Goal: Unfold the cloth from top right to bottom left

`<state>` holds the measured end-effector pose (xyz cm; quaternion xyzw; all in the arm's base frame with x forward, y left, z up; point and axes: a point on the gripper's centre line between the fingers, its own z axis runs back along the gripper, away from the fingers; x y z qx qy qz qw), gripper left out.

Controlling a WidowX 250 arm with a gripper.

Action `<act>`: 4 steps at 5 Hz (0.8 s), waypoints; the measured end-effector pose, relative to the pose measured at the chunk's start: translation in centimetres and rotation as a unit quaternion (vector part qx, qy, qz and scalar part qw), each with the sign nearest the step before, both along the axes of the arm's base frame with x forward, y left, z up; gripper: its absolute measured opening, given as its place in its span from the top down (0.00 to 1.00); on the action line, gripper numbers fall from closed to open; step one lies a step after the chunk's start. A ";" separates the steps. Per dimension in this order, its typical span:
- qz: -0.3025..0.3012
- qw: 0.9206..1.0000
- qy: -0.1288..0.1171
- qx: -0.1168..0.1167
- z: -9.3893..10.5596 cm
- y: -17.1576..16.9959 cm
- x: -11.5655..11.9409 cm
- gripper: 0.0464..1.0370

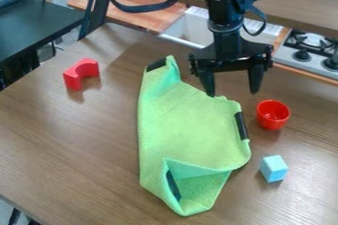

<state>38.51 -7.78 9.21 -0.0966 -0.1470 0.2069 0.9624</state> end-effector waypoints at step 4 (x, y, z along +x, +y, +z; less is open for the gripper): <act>0.037 0.997 -0.030 0.059 -4.4 -0.4 -0.4 0.04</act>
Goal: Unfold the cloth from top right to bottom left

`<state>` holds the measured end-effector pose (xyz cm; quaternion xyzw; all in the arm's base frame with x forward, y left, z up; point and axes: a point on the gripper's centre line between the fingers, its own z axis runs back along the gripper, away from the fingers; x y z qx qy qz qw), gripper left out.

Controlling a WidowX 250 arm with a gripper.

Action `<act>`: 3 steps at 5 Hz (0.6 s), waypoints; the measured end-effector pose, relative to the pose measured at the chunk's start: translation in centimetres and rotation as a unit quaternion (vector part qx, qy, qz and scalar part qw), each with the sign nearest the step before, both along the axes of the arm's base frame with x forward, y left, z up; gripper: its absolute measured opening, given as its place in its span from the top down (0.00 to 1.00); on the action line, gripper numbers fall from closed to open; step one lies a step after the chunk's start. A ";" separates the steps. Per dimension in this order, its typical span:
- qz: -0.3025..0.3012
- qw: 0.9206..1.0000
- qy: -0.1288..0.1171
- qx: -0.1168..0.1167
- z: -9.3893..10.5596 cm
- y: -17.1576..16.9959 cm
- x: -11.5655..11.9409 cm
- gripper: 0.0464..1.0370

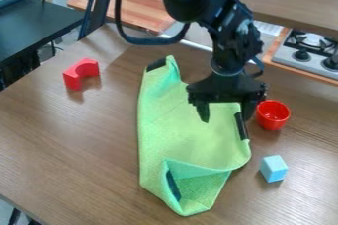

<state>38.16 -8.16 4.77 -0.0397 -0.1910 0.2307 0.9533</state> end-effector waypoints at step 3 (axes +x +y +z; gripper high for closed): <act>0.001 0.999 -0.035 0.029 -2.3 -1.0 -0.2 0.04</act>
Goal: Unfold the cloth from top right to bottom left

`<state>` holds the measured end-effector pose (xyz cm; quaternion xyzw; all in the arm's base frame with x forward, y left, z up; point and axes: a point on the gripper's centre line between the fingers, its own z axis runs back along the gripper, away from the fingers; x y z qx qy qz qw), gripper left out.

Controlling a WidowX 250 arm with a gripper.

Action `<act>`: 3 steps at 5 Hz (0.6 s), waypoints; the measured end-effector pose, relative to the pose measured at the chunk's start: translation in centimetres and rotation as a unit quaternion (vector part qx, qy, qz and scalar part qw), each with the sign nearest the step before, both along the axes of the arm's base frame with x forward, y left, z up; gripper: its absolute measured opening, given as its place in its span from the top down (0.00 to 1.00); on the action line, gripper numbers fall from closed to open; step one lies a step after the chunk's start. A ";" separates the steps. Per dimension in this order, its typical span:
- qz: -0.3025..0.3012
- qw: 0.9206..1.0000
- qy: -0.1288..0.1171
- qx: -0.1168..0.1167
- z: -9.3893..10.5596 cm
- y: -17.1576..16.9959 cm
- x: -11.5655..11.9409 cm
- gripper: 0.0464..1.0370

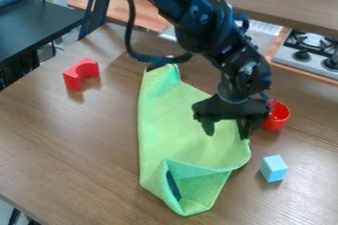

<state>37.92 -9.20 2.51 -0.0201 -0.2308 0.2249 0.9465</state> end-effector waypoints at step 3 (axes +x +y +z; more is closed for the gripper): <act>-0.001 1.000 0.001 0.011 -0.9 -0.9 1.0 0.33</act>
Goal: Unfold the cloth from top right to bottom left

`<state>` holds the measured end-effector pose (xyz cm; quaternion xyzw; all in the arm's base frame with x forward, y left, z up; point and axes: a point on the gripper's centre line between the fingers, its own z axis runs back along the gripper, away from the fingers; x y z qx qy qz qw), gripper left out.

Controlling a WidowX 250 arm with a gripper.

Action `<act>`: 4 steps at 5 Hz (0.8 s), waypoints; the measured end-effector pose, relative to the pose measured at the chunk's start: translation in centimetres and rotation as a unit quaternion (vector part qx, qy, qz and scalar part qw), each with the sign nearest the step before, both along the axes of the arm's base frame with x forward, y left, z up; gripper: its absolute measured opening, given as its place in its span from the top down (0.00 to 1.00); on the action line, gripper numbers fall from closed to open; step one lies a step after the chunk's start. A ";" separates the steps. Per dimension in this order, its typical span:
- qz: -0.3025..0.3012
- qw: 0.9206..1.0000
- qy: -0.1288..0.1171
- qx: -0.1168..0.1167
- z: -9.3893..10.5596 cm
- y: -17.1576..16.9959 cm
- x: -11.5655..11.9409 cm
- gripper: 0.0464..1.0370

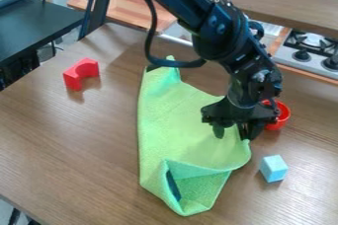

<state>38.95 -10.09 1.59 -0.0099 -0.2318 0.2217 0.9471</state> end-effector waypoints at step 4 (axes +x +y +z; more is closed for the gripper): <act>-0.005 0.998 0.009 -0.054 1.3 0.8 -0.2 0.99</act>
